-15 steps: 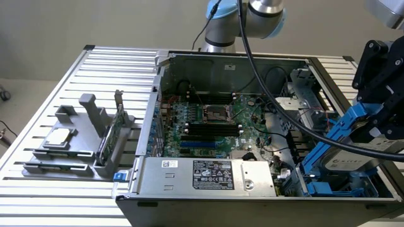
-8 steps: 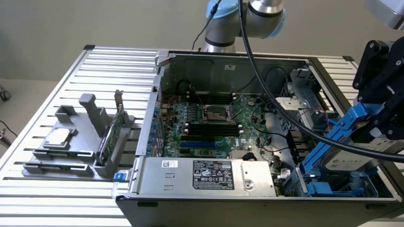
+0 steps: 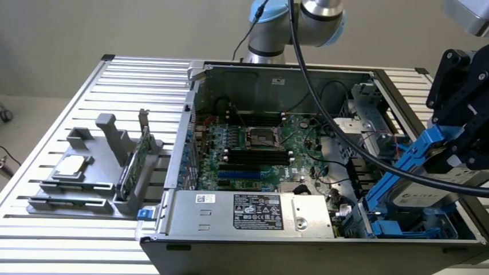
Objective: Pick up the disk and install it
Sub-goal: 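Pick up the disk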
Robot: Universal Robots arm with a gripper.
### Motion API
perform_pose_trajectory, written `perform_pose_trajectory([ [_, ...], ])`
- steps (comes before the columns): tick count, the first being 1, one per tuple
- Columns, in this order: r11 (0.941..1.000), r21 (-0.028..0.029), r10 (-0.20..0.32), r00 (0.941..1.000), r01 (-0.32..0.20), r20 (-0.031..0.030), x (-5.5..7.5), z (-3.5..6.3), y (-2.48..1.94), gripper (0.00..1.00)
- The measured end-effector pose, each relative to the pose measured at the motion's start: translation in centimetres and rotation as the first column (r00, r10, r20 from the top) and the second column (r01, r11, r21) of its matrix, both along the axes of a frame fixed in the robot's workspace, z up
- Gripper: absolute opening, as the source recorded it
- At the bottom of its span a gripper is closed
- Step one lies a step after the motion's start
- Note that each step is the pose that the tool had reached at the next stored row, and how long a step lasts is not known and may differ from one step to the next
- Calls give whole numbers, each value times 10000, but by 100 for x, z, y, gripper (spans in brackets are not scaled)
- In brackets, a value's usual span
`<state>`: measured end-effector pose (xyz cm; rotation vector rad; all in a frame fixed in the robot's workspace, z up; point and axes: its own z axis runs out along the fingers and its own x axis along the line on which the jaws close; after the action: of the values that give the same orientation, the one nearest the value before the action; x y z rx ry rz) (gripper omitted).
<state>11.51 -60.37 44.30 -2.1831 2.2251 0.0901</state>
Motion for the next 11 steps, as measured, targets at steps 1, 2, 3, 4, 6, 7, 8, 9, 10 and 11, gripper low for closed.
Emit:
perform_pose_trajectory([
  [1,10000,-1,1,10000,-1,-1,0,0,0,33],
  [2,10000,-3,2,10000,-2,-2,0,0,0,33],
  [3,10000,-6,3,10000,-3,-5,0,-2,0,33],
  [4,10000,-17,4,10000,-4,-8,0,-4,0,33],
  [6,10000,-56,8,10000,-9,-23,1,-6,0,33],
  [7,10000,-74,10,10000,-10,-32,1,-8,0,33],
  [8,10000,-83,13,10000,-13,-37,1,-11,0,33],
  [9,10000,-91,15,10000,-15,-42,1,-12,0,33],
  [10,10000,-96,17,10000,-17,-45,1,-12,0,33],
  [11,10000,-97,20,10000,-20,-47,2,-11,0,33],
])
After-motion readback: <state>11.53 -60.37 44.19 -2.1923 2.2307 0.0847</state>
